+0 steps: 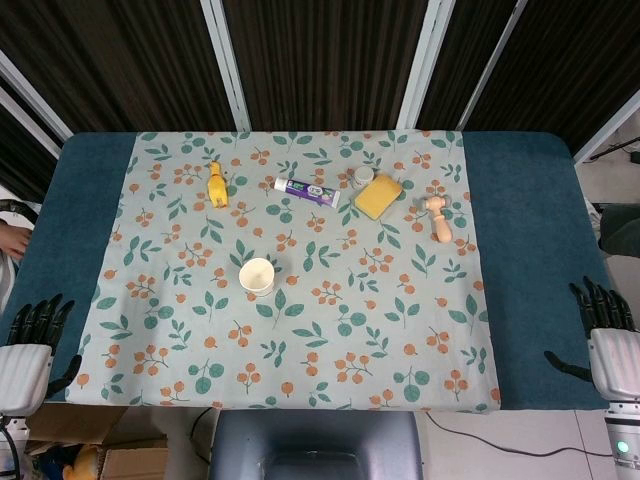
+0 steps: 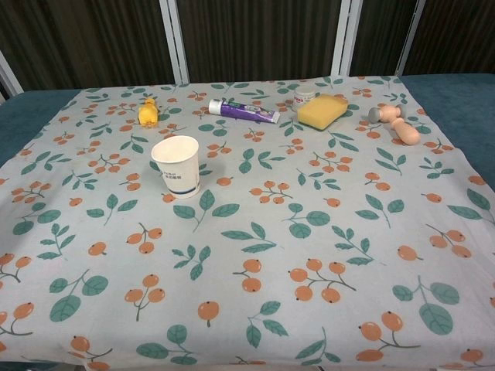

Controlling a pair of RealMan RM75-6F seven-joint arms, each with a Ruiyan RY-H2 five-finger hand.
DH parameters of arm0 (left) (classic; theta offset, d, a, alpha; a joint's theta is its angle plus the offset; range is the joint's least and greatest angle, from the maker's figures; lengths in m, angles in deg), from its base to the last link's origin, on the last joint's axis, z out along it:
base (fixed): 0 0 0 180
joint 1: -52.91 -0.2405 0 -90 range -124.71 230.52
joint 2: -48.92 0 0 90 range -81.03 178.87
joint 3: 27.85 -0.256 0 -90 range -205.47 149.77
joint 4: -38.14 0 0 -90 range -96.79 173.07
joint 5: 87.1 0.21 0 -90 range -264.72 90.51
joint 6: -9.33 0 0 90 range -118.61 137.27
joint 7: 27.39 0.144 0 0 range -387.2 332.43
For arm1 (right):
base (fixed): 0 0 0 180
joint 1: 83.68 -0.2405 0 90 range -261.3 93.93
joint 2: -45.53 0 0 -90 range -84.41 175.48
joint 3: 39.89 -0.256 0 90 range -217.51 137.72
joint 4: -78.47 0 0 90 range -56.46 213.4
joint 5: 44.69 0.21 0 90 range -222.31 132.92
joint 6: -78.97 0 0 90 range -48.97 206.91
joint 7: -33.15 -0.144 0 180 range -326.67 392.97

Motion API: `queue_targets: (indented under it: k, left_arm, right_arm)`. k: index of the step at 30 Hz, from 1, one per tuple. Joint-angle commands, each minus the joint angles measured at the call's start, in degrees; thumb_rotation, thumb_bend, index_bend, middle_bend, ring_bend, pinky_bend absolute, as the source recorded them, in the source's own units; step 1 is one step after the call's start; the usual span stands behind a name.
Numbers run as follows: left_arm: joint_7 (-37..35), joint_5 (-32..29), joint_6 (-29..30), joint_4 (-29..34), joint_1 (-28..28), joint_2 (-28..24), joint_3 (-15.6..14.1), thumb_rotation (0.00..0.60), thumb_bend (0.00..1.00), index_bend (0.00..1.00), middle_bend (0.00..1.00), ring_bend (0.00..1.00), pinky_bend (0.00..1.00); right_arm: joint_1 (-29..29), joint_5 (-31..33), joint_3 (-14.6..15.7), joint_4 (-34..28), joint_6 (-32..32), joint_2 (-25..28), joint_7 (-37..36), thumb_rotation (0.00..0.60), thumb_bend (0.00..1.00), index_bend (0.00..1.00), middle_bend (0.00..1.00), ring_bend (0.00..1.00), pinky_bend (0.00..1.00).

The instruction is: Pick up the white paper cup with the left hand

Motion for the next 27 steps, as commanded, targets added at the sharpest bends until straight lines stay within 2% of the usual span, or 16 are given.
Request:
queue_targets:
  k: [1,10,15,20,27]
  left_arm:
    - [-0.04,-0.04,-0.13,-0.03,-0.01,-0.03,-0.07,0.600,0.34,0.00,0.00,0.00,0.00]
    - [0.36,0.32,-1.21,0.17,0.47,-0.06,-0.44,0.600,0.35,0.00,0.00,0.00,0.00]
    - [2.23,1.52,-2.73,1.94,2.65,-0.70,0.45,0.600,0.35,0.00,0.00,0.00,0.00]
    - [6.33,2.68,-7.87,7.12,7.94,-2.69,2.68,0.600,0.35,0.00,0.00,0.00,0.00]
    - [13.55,-1.76,-21.72,16.13,19.71,-3.69,8.60,0.600,0.32,0.00,0.00,0.00,0.00]
  right_arm:
    - [-0.02,-0.03,0.04,0.05,0.06,-0.08,0.10,0.600,0.02,0.00,0.00,0.00,0.00]
    - [-0.02,-0.04,-0.01,-0.21,0.03,0.05,0.43,0.600,0.02,0.00,0.00,0.00,0.00]
    - [-0.23,-0.04,-0.10,-0.65,0.26,0.21,0.89,0.600,0.02,0.00,0.00,0.00,0.00]
    - [-0.47,-0.19,0.06,-1.34,0.67,0.31,1.86,0.600,0.02,0.00,0.00,0.00,0.00]
    - [-0.34,0.57,0.05,-1.18,1.07,0.22,2.06,0.600,0.02,0.00,0.00,0.00,0.00]
